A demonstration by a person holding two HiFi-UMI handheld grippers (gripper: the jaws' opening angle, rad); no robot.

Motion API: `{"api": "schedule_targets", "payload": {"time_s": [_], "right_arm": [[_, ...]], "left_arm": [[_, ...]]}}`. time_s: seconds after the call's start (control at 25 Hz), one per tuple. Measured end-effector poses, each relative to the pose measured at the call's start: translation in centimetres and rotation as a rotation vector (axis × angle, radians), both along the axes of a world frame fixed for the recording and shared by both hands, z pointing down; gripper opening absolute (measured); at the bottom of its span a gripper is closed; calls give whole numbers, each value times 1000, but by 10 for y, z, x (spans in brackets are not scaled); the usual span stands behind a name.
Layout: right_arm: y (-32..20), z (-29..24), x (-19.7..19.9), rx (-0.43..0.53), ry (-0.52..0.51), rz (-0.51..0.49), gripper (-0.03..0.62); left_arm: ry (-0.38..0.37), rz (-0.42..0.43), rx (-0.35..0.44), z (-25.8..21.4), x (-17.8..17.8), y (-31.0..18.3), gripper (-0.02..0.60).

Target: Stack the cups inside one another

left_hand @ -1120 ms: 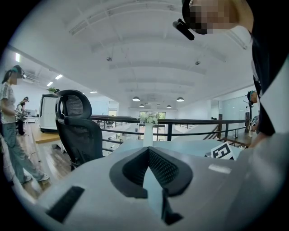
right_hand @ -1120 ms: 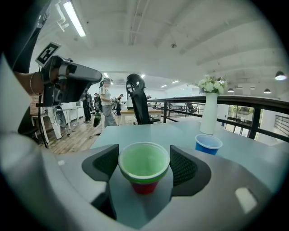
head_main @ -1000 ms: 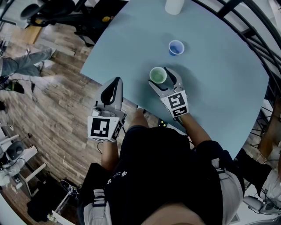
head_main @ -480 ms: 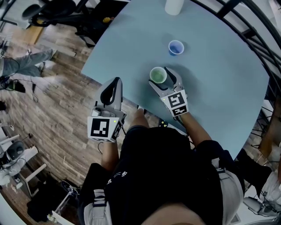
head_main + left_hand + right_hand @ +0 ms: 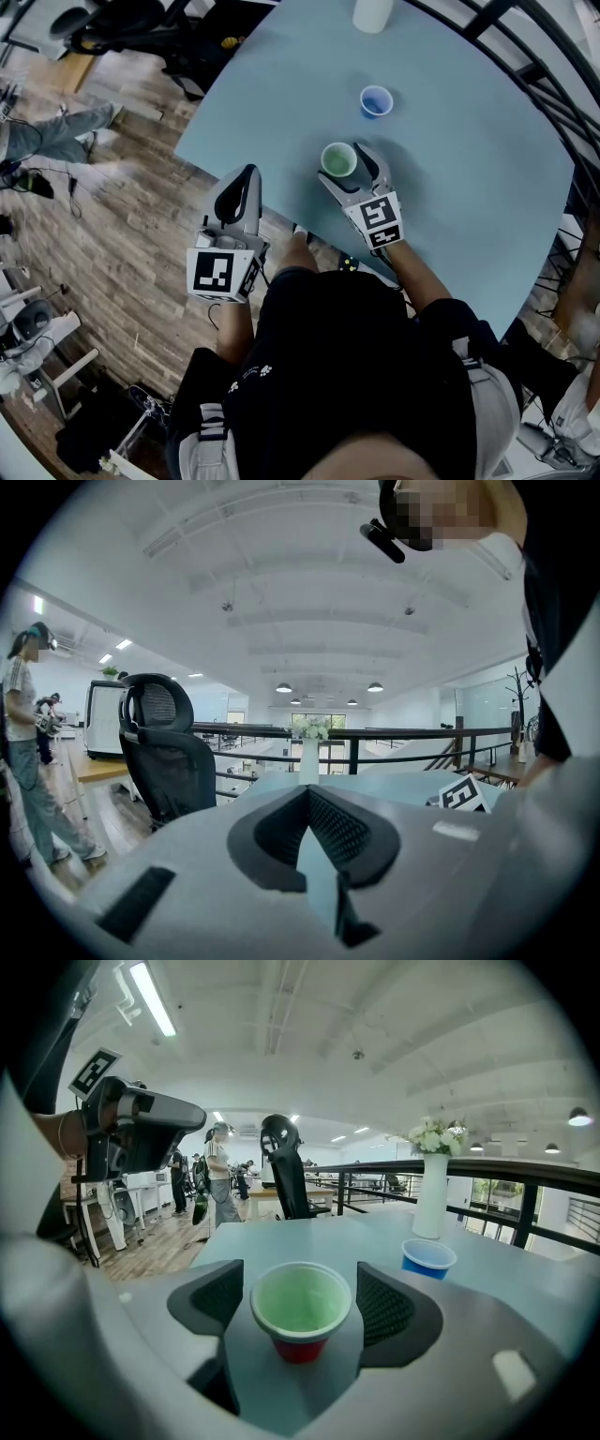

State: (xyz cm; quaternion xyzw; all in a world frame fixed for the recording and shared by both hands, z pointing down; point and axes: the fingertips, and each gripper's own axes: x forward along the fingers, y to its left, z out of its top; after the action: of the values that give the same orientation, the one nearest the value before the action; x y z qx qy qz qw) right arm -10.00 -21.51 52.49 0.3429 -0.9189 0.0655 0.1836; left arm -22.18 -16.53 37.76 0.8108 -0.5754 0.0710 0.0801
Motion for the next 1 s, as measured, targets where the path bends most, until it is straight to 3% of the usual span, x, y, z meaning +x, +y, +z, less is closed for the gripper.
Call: {"api": "schedule_targets", "payload": {"time_s": [0.24,0.56,0.92,1.0], "right_arm": [[3,-26,10,59,-43,31,347],[-2,-85,38,172,-171,133,159],[1,-117,92,231,-247,292,14],[4,-119,103,238,-247,319,11]], "left_arm": [[9,21,15,-2,8,2,-6],[17,113,37,-9,31,-17,-6],[22,249,42,-6,75,-33,-6],[25,274,44,-7,85,-35,-6]]}}
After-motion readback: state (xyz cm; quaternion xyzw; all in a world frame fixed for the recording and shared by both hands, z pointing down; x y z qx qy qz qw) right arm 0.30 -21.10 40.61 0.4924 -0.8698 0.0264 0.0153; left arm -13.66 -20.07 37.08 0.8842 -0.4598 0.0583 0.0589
